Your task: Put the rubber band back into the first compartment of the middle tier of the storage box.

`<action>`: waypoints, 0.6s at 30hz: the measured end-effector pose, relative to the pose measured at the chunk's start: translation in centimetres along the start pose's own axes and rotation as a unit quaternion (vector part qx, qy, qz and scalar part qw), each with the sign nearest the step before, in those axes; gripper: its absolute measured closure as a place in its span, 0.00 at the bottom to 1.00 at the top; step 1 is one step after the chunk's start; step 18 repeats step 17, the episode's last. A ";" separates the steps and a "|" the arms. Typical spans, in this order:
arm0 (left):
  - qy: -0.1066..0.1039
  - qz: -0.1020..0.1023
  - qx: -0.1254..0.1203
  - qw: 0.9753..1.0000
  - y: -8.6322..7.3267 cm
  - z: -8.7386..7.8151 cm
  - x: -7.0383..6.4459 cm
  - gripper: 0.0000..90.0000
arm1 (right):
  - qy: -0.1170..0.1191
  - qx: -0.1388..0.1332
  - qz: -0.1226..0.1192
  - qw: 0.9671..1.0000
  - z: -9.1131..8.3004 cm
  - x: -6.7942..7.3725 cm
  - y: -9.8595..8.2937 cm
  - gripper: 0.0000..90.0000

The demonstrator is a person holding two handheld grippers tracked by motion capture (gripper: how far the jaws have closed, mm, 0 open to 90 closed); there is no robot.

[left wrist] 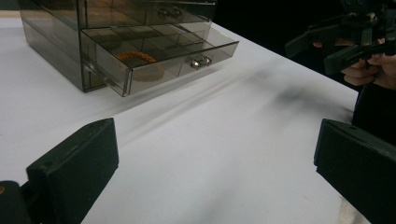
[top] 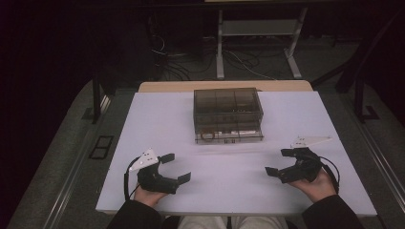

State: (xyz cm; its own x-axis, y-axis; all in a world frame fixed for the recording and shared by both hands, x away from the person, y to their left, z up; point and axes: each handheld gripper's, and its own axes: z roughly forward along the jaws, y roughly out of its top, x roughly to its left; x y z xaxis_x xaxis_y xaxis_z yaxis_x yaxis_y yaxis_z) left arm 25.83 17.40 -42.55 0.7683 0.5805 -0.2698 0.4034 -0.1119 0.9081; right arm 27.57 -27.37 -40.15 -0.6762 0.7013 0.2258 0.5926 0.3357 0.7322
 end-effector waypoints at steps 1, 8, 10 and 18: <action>0.000 0.001 0.001 1.000 0.0 0.0 0.0 0.00 | 0.000 0.001 0.001 1.000 0.0 -0.1 -0.3 0.00; -0.001 0.001 0.001 1.000 0.0 0.0 0.0 0.00 | -0.005 -0.001 0.014 1.000 -0.3 -0.3 -1.7 0.00; -0.001 0.001 0.002 1.000 0.0 0.0 0.0 0.00 | -0.006 -0.002 0.017 1.000 -0.4 -0.3 -2.0 0.00; -0.001 0.000 0.002 1.000 0.0 0.0 0.0 0.00 | -0.009 -0.010 0.019 1.000 -0.5 -0.5 -2.6 0.00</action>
